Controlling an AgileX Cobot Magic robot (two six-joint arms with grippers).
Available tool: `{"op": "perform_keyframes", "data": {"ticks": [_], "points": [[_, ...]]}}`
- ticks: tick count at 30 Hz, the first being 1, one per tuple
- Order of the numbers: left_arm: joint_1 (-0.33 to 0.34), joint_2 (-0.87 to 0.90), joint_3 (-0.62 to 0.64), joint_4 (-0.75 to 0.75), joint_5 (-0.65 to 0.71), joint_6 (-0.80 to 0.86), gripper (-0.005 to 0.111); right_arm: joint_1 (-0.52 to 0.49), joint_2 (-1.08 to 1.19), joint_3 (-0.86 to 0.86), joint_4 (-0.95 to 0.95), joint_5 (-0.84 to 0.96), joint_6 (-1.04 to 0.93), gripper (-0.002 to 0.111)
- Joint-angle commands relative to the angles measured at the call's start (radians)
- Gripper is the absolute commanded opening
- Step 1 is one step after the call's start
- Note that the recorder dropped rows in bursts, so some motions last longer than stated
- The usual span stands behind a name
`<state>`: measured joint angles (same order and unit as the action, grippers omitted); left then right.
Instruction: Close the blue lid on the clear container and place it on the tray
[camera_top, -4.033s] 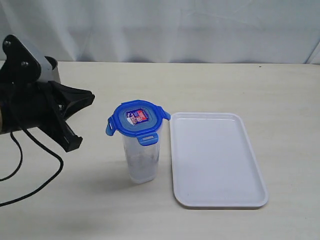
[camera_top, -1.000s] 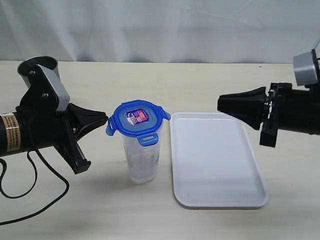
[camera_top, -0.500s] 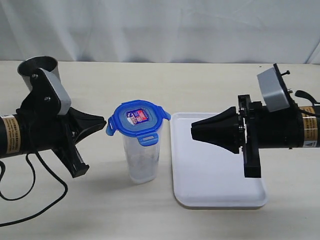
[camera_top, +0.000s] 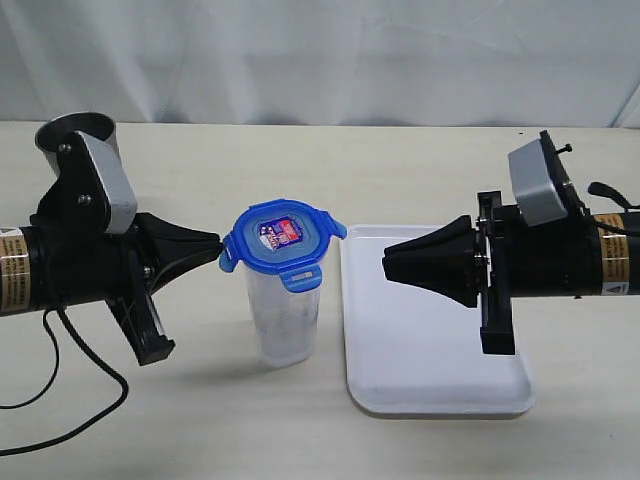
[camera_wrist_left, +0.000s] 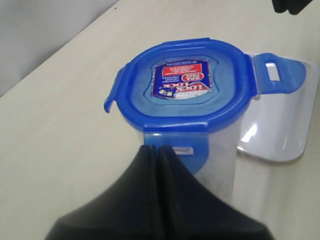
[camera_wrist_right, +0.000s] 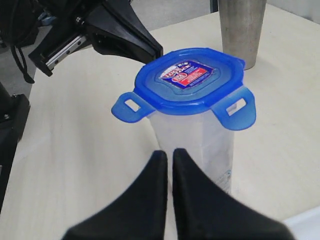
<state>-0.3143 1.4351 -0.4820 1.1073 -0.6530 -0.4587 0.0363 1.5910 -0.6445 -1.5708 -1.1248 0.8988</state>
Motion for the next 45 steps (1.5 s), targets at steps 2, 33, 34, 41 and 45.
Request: {"op": "perform_keyframes", "data": {"ticks": [2, 33, 34, 41, 45], "points": [[0.000, -0.006, 0.002, 0.006, -0.005, -0.019, 0.000, 0.001, 0.002, -0.003, -0.005, -0.007, 0.002, 0.004], [0.000, -0.006, 0.002, 0.041, -0.033, -0.043, 0.000, 0.066, 0.137, -0.145, 0.252, 0.124, 0.219, 0.004], [0.000, -0.006, 0.002, 0.041, -0.033, -0.043, 0.000, 0.081, 0.149, -0.156, 0.252, 0.133, 0.219, 0.004], [0.000, -0.006, 0.002, 0.047, -0.037, -0.043, 0.000, 0.118, 0.174, -0.182, 0.248, 0.187, 0.203, 0.004], [0.000, -0.006, 0.002, 0.047, -0.037, -0.043, 0.000, 0.118, 0.174, -0.182, 0.192, 0.159, 0.215, 0.004]]}}
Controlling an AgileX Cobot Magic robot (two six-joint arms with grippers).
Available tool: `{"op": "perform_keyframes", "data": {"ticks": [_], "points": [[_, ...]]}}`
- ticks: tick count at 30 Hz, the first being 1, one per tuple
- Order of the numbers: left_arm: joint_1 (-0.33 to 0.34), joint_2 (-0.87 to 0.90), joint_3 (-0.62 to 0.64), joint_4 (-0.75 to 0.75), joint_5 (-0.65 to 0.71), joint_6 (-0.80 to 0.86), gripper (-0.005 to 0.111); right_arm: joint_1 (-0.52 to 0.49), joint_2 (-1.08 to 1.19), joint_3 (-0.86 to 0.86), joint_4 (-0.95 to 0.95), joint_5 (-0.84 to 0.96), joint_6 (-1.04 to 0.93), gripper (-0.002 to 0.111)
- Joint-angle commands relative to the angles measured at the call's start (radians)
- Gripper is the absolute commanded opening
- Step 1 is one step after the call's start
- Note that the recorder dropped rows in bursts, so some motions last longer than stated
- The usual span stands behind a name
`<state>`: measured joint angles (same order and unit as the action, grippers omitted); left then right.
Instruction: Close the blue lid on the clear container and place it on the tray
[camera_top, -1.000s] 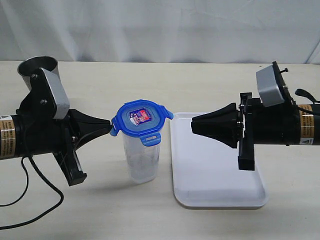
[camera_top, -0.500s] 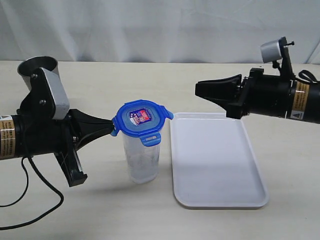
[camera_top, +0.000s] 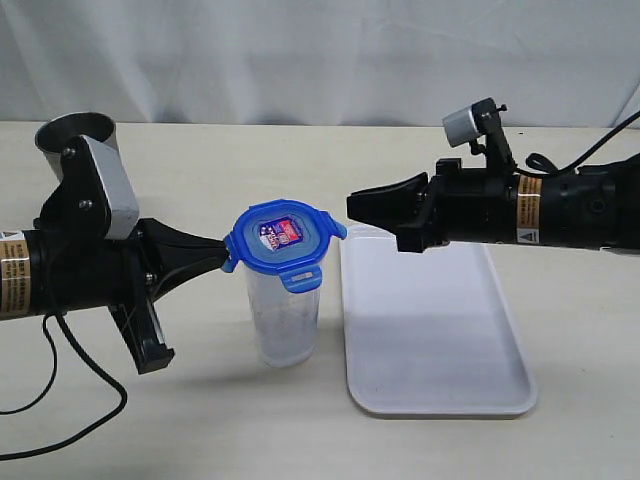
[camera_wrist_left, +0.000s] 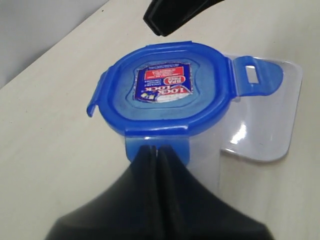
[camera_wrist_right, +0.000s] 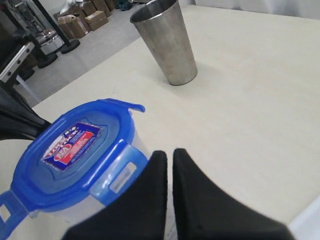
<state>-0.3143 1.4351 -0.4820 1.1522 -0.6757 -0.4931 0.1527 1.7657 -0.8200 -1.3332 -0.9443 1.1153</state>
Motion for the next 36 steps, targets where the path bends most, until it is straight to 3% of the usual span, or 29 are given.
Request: {"op": "perform_keyframes", "data": {"ticks": [1, 19, 36], "points": [[0.000, -0.006, 0.002, 0.002, -0.014, -0.007, 0.000, 0.002, 0.000, -0.004, -0.054, -0.033, -0.001, 0.004], [0.000, -0.006, 0.002, 0.002, -0.006, -0.005, 0.000, 0.002, 0.002, -0.003, -0.096, -0.070, -0.004, 0.004], [0.000, -0.006, 0.002, 0.013, 0.005, -0.005, 0.000, 0.069, -0.018, -0.005, 0.010, 0.090, -0.087, 0.004]]}}
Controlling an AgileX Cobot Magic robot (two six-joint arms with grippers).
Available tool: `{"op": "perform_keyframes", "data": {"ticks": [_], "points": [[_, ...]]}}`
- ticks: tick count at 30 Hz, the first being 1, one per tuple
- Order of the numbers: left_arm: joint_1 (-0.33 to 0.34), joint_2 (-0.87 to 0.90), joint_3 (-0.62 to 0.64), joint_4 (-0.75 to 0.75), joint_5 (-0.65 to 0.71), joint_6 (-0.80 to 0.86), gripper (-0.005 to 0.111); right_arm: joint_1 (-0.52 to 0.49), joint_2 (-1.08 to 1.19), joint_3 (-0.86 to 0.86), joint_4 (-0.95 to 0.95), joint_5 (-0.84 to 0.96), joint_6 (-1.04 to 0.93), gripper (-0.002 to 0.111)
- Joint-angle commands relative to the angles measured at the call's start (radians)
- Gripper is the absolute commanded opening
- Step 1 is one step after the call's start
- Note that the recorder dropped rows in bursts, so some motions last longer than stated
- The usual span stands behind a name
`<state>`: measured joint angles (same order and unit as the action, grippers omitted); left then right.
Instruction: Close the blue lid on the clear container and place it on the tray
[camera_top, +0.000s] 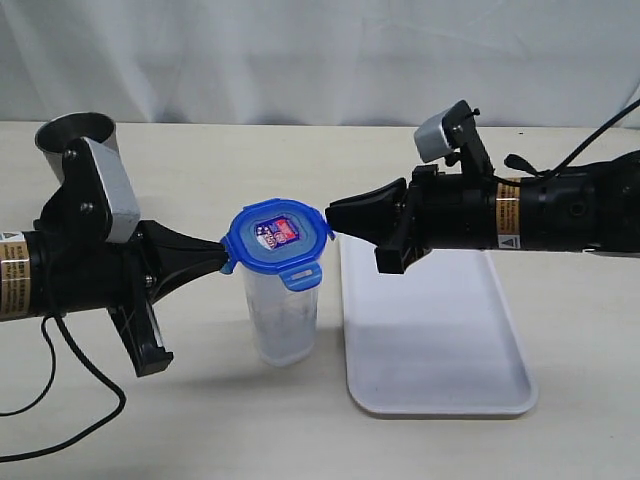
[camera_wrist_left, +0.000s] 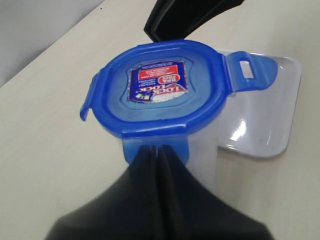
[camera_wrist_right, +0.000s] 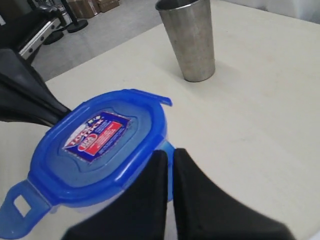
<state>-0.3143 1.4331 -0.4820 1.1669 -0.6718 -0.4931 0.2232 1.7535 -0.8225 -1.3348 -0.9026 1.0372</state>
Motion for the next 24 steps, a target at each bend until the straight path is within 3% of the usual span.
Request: {"op": "perform_keyframes", "data": {"ticks": [1, 24], "points": [[0.000, -0.004, 0.002, -0.002, 0.001, -0.005, 0.000, -0.002, -0.006, -0.002, 0.011, 0.055, -0.008, 0.004], [0.000, 0.058, 0.002, -0.024, -0.090, 0.047, 0.000, 0.000, -0.006, -0.002, -0.015, 0.048, 0.024, 0.004]]}}
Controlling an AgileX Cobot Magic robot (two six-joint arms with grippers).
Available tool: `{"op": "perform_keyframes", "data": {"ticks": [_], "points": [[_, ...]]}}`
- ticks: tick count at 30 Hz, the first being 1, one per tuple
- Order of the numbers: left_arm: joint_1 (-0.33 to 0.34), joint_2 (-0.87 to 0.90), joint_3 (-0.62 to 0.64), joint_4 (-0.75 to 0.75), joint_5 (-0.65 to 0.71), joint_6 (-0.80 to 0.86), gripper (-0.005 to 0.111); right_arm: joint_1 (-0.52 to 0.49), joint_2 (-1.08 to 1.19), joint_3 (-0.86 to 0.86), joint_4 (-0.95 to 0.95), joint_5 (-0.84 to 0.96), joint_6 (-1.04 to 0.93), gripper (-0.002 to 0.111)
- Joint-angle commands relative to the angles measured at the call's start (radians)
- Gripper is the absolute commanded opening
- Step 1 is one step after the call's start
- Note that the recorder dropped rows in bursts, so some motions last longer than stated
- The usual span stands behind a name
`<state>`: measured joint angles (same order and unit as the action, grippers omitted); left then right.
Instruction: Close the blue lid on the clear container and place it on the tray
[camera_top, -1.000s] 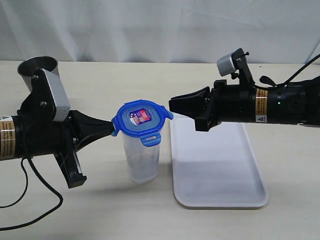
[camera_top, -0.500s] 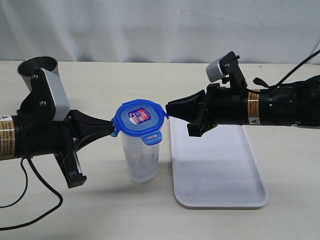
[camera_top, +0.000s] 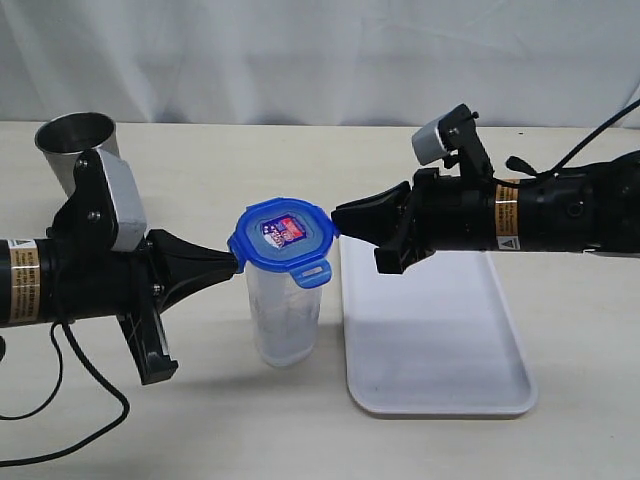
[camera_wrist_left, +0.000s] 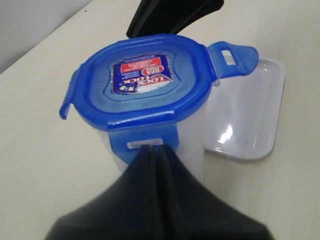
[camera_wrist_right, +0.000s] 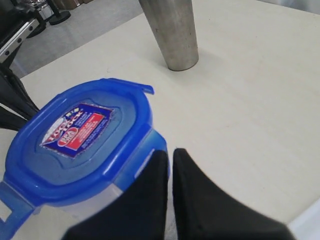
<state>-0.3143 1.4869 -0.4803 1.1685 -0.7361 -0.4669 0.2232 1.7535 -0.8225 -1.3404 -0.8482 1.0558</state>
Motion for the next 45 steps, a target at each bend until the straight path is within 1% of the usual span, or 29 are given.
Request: {"op": "perform_keyframes", "data": {"ticks": [1, 19, 24, 27, 36, 38, 42, 45], "points": [[0.000, 0.004, 0.000, -0.028, -0.026, 0.021, 0.000, 0.000, -0.006, -0.002, -0.009, -0.016, 0.006, 0.004], [0.000, 0.004, 0.000, -0.028, 0.037, 0.023, 0.000, 0.000, -0.010, -0.002, -0.024, -0.014, 0.003, 0.004], [0.000, 0.004, 0.000, -0.028, 0.128, 0.023, 0.000, -0.002, -0.047, -0.002, -0.027, 0.082, 0.008, 0.004], [0.000, 0.004, 0.000, -0.028, 0.149, 0.023, 0.000, -0.002, -0.071, -0.002, -0.037, 0.135, 0.013, 0.004], [0.000, 0.004, 0.000, -0.037, 0.203, 0.025, 0.000, -0.002, -0.163, 0.000, -0.136, 0.135, 0.072, 0.005], [0.000, 0.004, 0.000, -0.055, 0.212, 0.029, 0.000, -0.002, -0.195, 0.006, -0.156, 0.105, 0.081, 0.007], [0.000, 0.004, 0.000, -0.064, 0.209, 0.045, 0.000, 0.000, -0.262, 0.022, -0.198, -0.005, 0.086, 0.021], [0.000, 0.004, 0.000, -0.087, 0.213, 0.058, 0.000, 0.000, -0.295, 0.031, -0.202, -0.120, 0.096, 0.027]]}}
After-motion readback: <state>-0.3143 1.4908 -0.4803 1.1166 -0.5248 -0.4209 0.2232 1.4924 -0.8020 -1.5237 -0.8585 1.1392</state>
